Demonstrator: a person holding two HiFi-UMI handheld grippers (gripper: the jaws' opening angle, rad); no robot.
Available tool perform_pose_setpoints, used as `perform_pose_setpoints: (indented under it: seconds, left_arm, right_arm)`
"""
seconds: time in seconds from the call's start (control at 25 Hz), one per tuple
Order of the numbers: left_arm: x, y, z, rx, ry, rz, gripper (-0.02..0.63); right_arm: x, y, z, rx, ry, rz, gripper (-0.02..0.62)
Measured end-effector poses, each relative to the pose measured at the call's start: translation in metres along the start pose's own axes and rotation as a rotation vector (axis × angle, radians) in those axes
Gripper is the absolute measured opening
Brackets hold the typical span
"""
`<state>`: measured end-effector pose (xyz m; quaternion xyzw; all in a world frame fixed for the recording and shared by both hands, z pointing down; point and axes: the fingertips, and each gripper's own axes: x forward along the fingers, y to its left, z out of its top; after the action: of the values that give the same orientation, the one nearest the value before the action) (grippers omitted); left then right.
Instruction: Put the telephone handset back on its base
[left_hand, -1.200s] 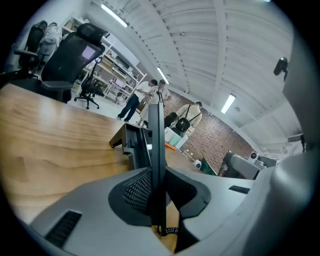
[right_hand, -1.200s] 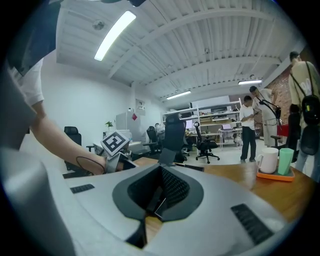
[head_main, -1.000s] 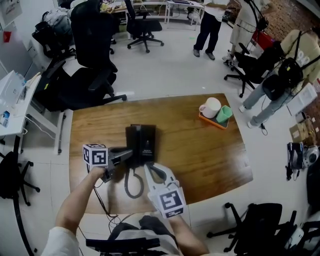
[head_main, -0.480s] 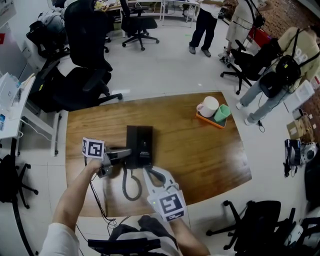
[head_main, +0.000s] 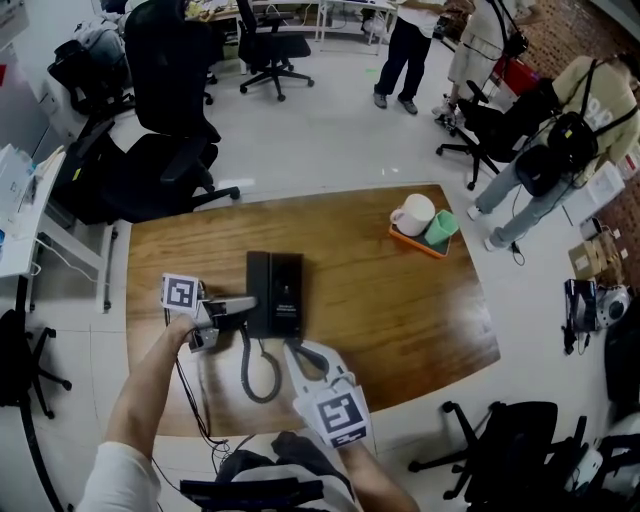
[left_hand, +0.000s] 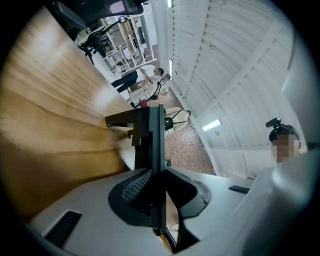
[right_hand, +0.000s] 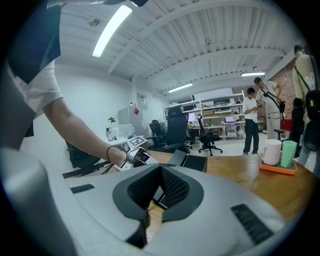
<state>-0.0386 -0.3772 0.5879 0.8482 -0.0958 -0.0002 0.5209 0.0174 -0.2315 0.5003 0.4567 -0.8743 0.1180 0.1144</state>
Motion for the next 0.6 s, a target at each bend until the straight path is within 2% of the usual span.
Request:
perform_pose_setpoints:
  seconds: [0.16, 0.4, 0.6]
  left_arm:
    - [0.0050, -0.0055, -0.0038, 0.029, 0.029, -0.005, 0.071]
    - [0.0062, -0.0089, 0.0002, 0.048, 0.015, -0.011, 0.071]
    - [0.0012, -0.0019, 0.0007, 0.054, 0.023, 0.037, 0.072]
  right_arm:
    - [0.0014, 0.0044, 0.0058, 0.021, -0.004, 0.007, 0.005]
    - [0.0002, 0.0053, -0.0014, 0.000, 0.007, 0.023, 0.005]
    - [0.0016, 0.0073, 0.0030, 0.038, 0.003, 0.025, 0.005]
